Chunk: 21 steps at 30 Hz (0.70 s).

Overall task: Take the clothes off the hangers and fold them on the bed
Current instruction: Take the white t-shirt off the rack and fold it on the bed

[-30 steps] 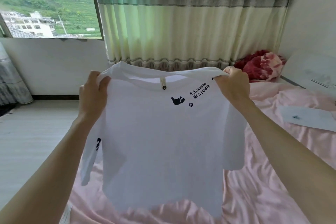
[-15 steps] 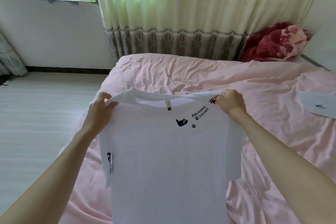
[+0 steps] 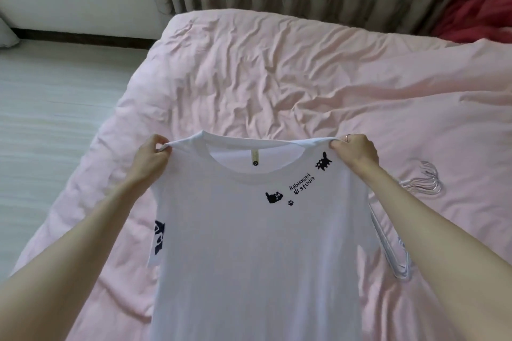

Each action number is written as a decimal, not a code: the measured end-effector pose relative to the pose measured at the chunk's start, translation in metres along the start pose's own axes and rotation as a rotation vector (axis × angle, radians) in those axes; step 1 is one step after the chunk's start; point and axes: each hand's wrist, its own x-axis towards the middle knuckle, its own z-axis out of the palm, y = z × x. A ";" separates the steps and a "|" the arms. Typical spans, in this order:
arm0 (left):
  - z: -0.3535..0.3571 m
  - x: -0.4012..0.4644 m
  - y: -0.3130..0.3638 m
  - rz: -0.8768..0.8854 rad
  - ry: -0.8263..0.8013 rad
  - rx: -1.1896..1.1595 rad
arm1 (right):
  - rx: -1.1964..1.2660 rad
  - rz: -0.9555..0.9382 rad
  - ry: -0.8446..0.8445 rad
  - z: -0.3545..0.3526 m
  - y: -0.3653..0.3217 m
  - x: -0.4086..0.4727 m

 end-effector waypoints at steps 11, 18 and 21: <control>0.120 0.092 -0.084 -0.169 -0.082 0.130 | -0.061 -0.033 -0.145 0.131 0.077 0.114; 0.162 0.121 -0.142 -0.116 -0.101 0.326 | -0.292 -0.090 -0.046 0.201 0.104 0.140; 0.172 0.119 -0.150 -0.075 -0.093 0.485 | -0.396 -0.086 0.010 0.220 0.112 0.143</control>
